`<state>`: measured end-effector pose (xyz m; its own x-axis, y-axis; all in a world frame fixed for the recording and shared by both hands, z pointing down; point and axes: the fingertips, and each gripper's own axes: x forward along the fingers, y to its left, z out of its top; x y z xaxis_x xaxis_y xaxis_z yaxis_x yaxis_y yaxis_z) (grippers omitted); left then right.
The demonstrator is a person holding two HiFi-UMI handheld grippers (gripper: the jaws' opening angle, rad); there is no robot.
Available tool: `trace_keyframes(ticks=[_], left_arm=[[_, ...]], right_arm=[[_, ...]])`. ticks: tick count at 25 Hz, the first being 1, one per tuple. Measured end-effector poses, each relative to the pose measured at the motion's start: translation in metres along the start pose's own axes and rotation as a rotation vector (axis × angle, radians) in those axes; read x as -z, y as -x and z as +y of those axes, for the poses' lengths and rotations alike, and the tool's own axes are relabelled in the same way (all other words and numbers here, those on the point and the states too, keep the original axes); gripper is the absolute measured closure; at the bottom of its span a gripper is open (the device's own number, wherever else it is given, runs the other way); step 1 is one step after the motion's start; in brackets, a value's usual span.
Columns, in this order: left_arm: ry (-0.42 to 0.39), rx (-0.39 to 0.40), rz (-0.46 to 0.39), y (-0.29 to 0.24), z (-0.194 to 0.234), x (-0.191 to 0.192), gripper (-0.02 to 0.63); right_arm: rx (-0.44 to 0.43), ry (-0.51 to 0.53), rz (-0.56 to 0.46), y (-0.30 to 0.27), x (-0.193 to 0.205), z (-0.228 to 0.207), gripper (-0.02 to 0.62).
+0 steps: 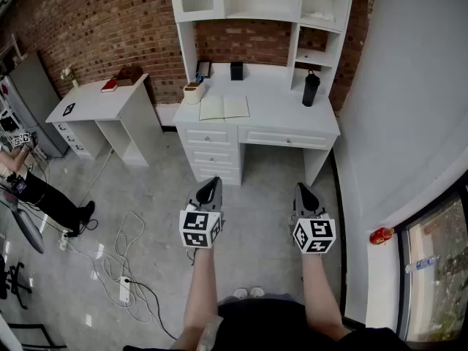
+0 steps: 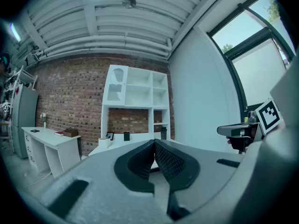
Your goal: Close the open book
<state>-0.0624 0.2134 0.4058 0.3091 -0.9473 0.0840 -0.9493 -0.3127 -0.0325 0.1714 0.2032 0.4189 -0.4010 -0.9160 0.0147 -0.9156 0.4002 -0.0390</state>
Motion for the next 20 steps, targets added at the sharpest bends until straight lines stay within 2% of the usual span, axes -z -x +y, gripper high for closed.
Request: trace_keyframes(ticks=[20], left_arm=[[0.023,0.007,0.048,-0.006,-0.003,0.021,0.597]], right_arm=[[-0.012,-0.071,-0.005,-0.005,0.007,-0.006,0.597]])
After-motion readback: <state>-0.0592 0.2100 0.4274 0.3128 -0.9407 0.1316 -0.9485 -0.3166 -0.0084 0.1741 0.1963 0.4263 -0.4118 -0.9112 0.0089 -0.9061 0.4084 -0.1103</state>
